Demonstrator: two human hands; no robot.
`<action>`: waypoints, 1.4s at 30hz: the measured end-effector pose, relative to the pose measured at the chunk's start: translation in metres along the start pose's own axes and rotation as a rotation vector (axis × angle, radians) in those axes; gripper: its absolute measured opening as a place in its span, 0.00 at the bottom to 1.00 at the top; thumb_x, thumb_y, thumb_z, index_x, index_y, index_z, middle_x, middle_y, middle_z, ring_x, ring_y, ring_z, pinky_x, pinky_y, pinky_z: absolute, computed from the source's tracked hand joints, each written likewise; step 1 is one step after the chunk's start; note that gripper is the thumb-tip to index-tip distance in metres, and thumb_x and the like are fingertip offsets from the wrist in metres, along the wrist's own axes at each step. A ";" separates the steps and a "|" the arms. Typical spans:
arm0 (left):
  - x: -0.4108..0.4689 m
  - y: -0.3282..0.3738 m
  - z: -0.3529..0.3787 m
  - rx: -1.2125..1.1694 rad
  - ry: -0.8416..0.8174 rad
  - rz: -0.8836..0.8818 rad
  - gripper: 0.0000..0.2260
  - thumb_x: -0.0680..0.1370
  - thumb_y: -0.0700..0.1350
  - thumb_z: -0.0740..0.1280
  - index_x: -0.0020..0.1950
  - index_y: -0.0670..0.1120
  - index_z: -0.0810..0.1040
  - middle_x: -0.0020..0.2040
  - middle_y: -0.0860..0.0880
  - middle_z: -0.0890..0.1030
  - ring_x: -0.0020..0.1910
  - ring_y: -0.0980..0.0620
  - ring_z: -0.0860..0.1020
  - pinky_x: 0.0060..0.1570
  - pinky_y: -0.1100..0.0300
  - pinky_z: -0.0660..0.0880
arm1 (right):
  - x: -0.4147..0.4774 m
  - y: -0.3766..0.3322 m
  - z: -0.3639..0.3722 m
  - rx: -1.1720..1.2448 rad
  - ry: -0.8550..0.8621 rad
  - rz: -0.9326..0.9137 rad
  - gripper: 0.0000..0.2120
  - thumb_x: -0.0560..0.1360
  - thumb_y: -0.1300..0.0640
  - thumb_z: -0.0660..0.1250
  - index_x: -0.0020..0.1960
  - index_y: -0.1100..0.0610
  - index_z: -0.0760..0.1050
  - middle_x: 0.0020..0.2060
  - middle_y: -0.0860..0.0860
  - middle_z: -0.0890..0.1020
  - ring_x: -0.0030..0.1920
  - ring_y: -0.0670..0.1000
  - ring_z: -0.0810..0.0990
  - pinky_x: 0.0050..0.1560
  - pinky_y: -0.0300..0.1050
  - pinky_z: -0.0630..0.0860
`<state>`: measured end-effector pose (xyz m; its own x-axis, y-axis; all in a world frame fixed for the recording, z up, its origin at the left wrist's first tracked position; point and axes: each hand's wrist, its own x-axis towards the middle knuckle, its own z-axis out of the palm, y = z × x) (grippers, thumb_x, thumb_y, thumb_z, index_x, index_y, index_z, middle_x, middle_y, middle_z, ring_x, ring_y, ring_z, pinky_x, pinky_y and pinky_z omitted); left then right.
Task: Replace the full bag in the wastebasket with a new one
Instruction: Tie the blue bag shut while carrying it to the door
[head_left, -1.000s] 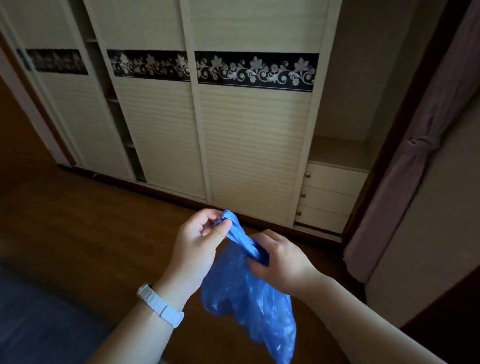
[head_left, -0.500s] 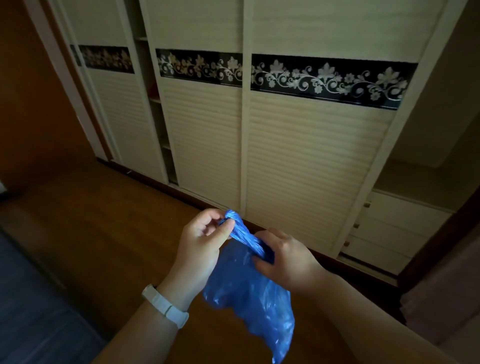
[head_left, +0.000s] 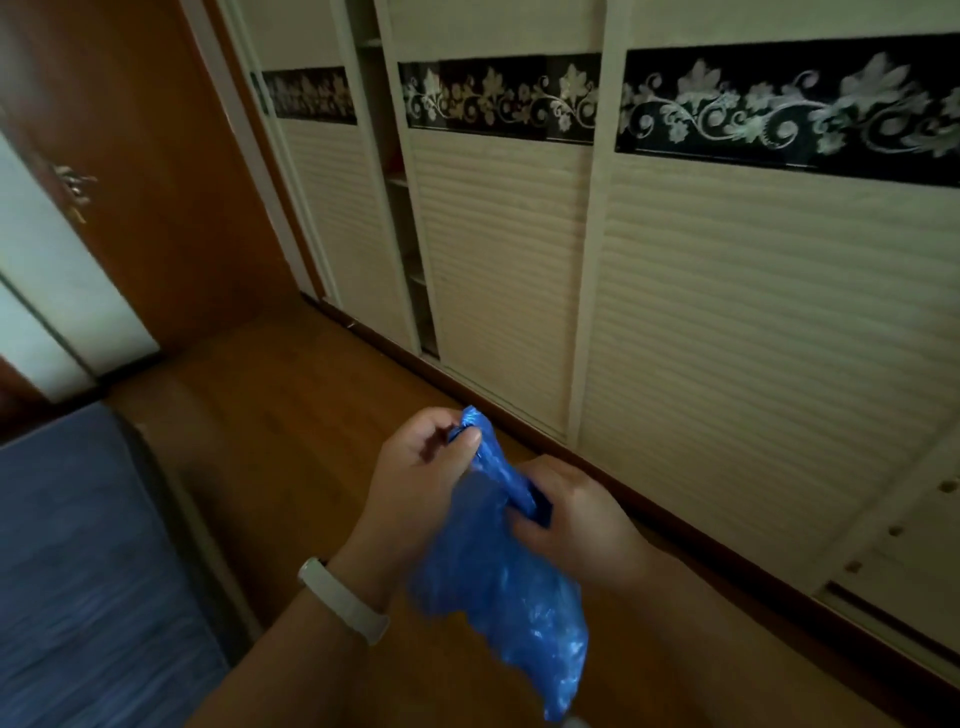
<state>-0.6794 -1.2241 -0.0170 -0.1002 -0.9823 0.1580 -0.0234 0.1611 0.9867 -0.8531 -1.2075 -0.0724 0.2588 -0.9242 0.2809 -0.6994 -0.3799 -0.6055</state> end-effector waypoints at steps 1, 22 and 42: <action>0.014 0.000 0.005 0.009 0.009 -0.011 0.04 0.78 0.37 0.65 0.47 0.42 0.79 0.37 0.49 0.81 0.36 0.56 0.79 0.35 0.65 0.75 | 0.015 0.009 -0.004 0.011 -0.009 -0.010 0.14 0.71 0.50 0.68 0.56 0.49 0.75 0.46 0.44 0.77 0.45 0.44 0.75 0.44 0.41 0.74; 0.231 -0.036 -0.039 0.058 0.146 -0.048 0.05 0.78 0.39 0.67 0.50 0.47 0.81 0.44 0.48 0.83 0.46 0.52 0.82 0.46 0.62 0.77 | 0.280 0.073 0.039 0.246 -0.157 -0.160 0.07 0.75 0.56 0.69 0.50 0.55 0.72 0.39 0.47 0.75 0.37 0.45 0.74 0.38 0.36 0.72; 0.424 -0.091 -0.346 -0.044 0.256 -0.062 0.03 0.77 0.38 0.68 0.47 0.43 0.82 0.41 0.49 0.85 0.43 0.53 0.84 0.42 0.65 0.78 | 0.578 -0.047 0.229 0.164 -0.237 -0.237 0.08 0.72 0.56 0.69 0.46 0.49 0.70 0.37 0.44 0.73 0.36 0.43 0.74 0.35 0.34 0.71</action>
<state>-0.3751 -1.6884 -0.0264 0.1549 -0.9832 0.0969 0.0216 0.1014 0.9946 -0.5180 -1.7327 -0.0525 0.5607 -0.7863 0.2593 -0.4904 -0.5677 -0.6612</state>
